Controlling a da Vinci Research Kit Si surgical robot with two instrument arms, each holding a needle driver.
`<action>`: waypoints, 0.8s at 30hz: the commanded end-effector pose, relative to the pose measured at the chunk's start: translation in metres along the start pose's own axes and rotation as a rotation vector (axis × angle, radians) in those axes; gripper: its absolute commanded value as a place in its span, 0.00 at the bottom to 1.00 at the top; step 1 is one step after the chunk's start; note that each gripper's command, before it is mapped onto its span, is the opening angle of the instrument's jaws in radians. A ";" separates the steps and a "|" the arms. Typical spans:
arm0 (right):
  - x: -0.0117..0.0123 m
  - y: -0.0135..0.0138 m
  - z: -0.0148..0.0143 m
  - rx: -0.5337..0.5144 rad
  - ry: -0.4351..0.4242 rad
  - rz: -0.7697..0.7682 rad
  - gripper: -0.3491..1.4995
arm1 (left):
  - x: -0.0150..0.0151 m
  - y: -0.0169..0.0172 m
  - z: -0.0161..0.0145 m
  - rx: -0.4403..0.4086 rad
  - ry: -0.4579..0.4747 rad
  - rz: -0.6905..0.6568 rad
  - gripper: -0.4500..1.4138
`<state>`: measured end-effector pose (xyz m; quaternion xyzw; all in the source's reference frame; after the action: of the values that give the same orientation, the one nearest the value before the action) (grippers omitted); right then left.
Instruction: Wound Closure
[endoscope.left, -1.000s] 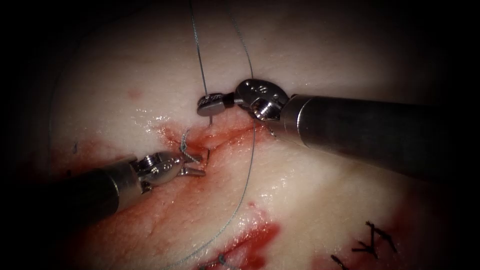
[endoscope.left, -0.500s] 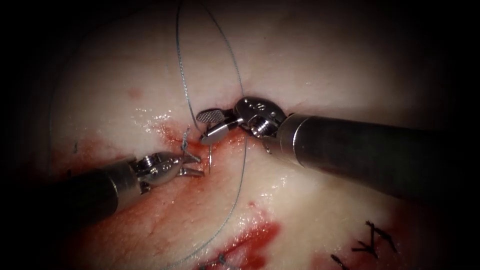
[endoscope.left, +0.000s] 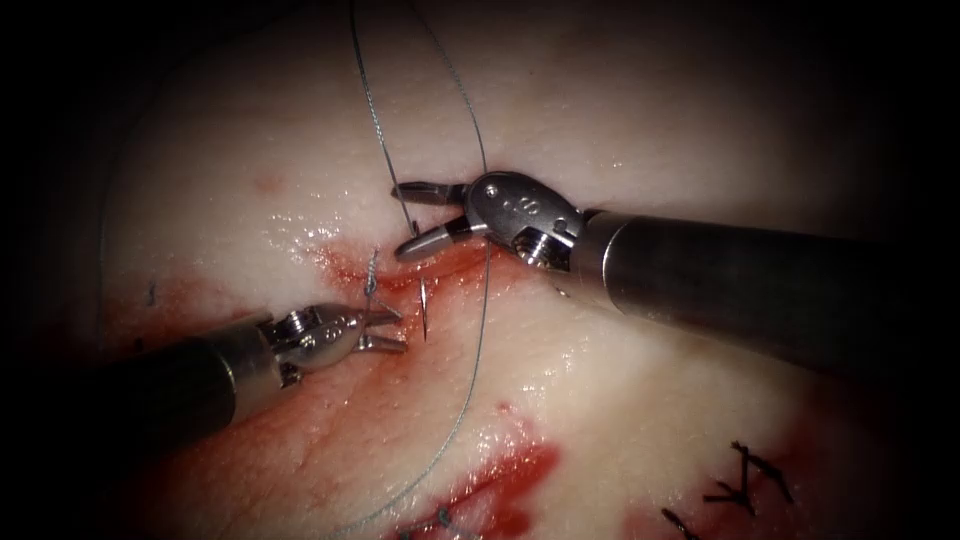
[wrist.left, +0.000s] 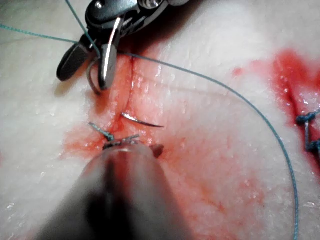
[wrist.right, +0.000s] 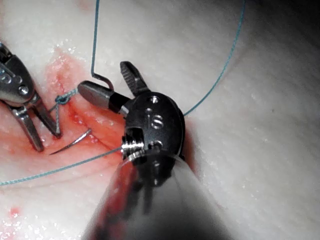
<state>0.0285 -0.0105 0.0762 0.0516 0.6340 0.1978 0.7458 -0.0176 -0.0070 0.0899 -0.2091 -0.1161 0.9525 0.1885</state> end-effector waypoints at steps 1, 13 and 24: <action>0.0001 0.0003 0.0012 -0.001 0.006 -0.008 0.98 | 0.0005 -0.0005 0.0006 0.000 0.002 0.001 0.41; -0.0014 -0.0007 -0.0003 0.026 -0.082 0.014 0.00 | 0.0006 -0.0002 0.0003 -0.005 -0.004 0.006 0.41; -0.0031 -0.0026 0.0001 0.126 -0.262 0.248 0.00 | 0.0016 -0.0006 -0.0010 -0.017 0.002 0.056 0.39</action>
<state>0.0278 -0.0145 0.0779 0.2046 0.5290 0.2426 0.7870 -0.0178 -0.0062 0.0879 -0.2149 -0.1160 0.9570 0.1564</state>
